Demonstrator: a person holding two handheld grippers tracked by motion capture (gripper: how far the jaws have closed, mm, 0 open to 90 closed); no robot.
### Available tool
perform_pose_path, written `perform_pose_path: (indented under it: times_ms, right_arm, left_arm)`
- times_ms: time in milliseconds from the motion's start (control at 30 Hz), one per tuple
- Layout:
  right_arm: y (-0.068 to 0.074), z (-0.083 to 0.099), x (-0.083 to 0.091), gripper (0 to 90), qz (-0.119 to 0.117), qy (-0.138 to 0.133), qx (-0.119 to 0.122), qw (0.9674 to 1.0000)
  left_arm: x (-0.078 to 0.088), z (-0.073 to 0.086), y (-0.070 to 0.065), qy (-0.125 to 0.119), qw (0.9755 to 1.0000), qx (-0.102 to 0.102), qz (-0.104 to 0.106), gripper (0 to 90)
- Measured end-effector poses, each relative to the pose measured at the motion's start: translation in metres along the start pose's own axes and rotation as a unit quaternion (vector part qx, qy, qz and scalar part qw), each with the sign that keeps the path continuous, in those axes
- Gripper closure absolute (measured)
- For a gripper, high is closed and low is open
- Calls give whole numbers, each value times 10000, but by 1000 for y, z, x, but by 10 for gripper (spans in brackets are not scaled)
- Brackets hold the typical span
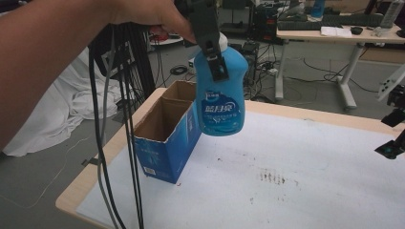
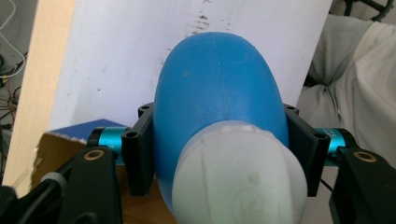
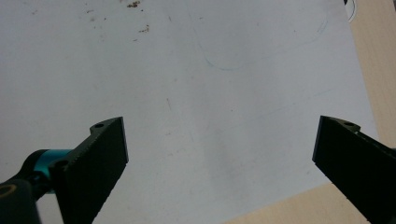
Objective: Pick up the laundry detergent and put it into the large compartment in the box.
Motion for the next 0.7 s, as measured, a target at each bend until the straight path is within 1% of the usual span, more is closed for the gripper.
perform_pose_path:
  times_ms: [100,133,233,367,533,700]
  right_arm:
    - [0,-1,-1,24,1,14,-30,10000]
    - [0,-1,-1,24,-8,-12,10,10000]
    - [0,-2,-2,24,-10,12,3,10000]
    - [0,-2,-3,24,6,32,-12,10000]
    - [-1,-2,-4,24,-3,38,-26,10000]
    - [-3,-2,-6,24,-4,69,-38,10000]
  left_arm:
    - [10,11,4,-155,9998,119,-44,374]
    - [12,16,5,-182,9997,162,-55,375]
    - [19,31,9,-202,9992,317,-129,375]
    - [25,49,14,-210,9986,438,-224,375]
    - [32,68,17,-150,9978,537,-361,376]
    - [37,85,18,-94,9969,662,-403,376]
Point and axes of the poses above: each handheld gripper's, and its own axes: x roughly backward along the jaws, z roughly out of its underside, y roughly to its left, the point moved 6 cm from there along -x, roughly forward along the jaws, and after that the axes turned 13 degrees about -x, right-handed, at the moved point
